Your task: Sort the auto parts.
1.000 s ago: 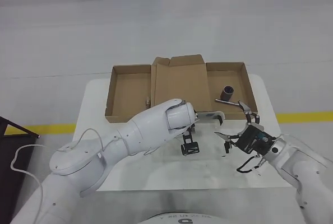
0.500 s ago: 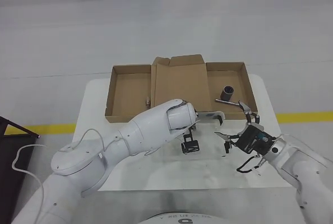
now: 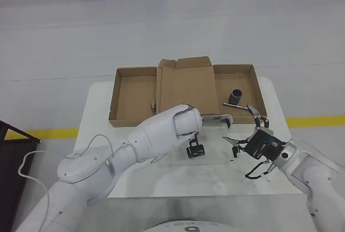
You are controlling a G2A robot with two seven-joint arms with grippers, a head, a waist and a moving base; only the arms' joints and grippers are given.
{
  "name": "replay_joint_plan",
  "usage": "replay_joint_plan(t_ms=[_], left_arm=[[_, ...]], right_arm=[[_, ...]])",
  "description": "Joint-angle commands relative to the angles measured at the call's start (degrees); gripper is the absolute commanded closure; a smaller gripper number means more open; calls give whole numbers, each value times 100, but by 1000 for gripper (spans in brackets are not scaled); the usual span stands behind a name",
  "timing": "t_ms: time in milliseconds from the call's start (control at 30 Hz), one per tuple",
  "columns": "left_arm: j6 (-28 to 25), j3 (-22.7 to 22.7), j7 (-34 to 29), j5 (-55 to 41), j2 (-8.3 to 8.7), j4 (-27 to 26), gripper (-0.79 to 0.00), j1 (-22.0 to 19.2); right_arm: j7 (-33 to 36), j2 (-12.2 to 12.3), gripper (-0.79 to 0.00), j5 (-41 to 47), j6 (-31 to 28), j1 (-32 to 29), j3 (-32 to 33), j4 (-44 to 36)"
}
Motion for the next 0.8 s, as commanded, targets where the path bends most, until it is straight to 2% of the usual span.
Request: replay_joint_plan(t_ms=[0, 200, 500, 767], left_arm=[[0, 0, 239, 0, -24, -73, -523, -17], [0, 0, 773, 0, -26, -246, -397, -153], [0, 0, 703, 0, 74, -371, -403, -252], [0, 0, 767, 0, 170, -390, -376, -212]], right_arm=[[0, 0, -785, -1, 0, 0, 0, 0], [0, 0, -785, -1, 0, 0, 0, 0], [0, 0, -785, -1, 0, 0, 0, 0], [0, 0, -785, -1, 0, 0, 0, 0]])
